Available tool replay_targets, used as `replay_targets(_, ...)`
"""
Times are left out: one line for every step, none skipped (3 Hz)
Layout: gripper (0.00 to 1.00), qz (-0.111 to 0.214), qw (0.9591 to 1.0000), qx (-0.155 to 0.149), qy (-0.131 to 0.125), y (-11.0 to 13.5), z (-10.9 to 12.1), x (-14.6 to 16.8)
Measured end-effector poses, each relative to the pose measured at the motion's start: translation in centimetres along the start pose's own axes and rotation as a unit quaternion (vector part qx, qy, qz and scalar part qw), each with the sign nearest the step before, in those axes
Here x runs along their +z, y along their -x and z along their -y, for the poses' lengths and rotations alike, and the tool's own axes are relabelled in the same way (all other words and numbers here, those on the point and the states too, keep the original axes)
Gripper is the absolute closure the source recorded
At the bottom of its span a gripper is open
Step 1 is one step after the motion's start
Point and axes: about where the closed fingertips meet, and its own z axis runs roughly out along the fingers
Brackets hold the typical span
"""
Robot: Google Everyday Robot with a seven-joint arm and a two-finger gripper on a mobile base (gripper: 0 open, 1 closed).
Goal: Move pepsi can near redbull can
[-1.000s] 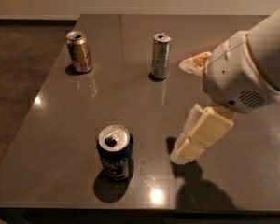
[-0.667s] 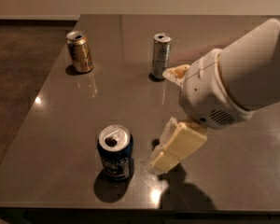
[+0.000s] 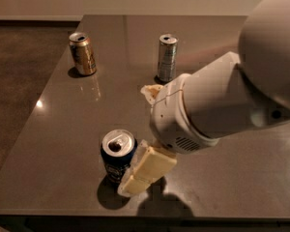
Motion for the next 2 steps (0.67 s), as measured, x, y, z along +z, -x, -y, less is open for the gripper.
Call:
replay_targets(0.0, 0.007, 0.9998, -0.009, 0.014, 0.9, -1.4, 1.4)
replay_targets(0.0, 0.009, 0.9996, -0.014, 0.023, 1.2, -2.0, 2.6)
